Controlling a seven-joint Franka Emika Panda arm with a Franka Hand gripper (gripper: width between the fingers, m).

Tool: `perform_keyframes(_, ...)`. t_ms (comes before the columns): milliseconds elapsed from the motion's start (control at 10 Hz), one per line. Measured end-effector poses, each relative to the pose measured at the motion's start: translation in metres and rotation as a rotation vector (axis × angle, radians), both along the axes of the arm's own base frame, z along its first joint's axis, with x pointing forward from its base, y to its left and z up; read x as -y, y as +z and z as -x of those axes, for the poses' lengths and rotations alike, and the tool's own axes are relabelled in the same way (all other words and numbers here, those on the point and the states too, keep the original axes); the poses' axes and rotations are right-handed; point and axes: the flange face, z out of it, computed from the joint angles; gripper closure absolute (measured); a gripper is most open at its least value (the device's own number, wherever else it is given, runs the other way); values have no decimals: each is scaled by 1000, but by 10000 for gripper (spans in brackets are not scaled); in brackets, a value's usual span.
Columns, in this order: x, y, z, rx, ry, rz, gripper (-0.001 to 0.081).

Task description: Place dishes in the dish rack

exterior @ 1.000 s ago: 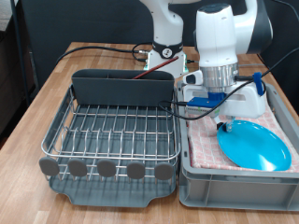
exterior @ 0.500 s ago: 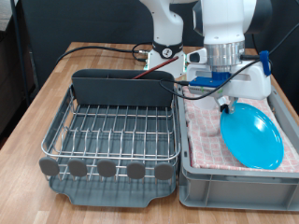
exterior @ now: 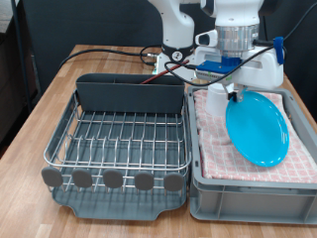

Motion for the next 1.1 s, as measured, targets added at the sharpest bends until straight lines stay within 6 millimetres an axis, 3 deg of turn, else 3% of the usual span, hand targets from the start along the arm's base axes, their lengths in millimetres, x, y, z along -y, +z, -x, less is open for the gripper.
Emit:
perform_keyframes(500,8,52,9,-144,-2,137,781)
perform_keyframes(800,19,84,4,-210,182,228,781)
perform_keyframes(1100,24,87,3,-225,226,242,781)
